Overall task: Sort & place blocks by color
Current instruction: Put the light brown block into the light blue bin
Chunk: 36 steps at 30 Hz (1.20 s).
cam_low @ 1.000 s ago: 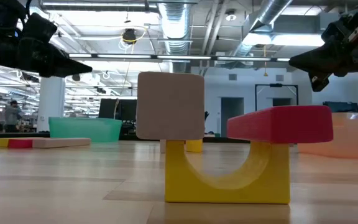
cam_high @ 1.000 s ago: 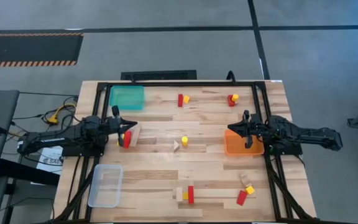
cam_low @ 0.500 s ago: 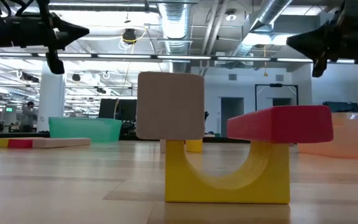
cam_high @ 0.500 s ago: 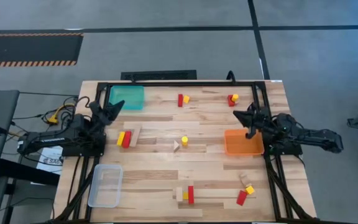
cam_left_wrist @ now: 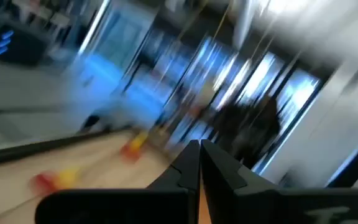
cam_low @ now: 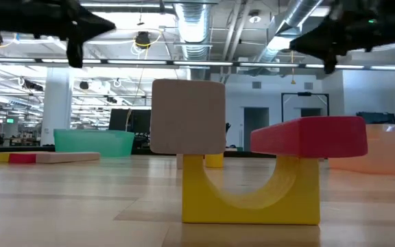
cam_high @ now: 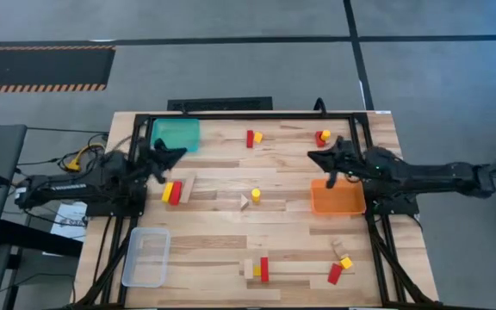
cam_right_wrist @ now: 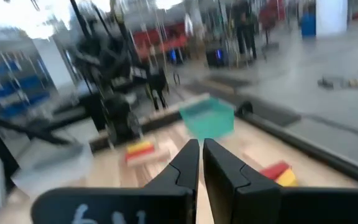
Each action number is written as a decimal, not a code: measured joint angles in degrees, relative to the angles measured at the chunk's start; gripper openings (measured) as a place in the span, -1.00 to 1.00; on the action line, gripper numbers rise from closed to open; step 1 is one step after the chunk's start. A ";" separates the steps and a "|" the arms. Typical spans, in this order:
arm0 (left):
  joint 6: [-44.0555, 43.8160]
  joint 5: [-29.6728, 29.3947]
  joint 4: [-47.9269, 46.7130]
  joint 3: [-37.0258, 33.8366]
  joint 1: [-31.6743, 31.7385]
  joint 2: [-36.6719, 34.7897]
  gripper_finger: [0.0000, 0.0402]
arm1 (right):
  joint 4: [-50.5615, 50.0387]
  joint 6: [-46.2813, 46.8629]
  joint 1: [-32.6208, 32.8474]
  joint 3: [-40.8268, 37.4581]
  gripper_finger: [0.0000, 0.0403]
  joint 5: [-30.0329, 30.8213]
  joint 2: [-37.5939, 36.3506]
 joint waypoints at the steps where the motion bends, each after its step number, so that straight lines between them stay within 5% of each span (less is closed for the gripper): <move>1: 2.72 0.14 -5.03 3.34 0.04 3.13 -1.00 | -0.22 -0.06 0.02 1.54 -0.77 -0.28 2.81; 8: 12.95 -4.11 -37.66 25.55 0.04 21.98 -0.96 | -12.46 -2.57 0.80 15.91 -0.76 -4.65 17.63; 15: 13.46 -4.28 -54.80 38.20 0.04 35.60 -0.56 | -28.86 -3.05 1.42 29.16 -0.57 -4.76 27.17; 27: -6.74 -4.70 -69.22 40.21 0.99 52.13 0.45 | -41.45 0.43 0.33 36.76 0.18 -4.82 32.38; 36: -14.81 1.73 -72.17 40.21 2.38 67.51 0.55 | -42.92 1.94 0.37 36.72 0.35 -6.50 33.64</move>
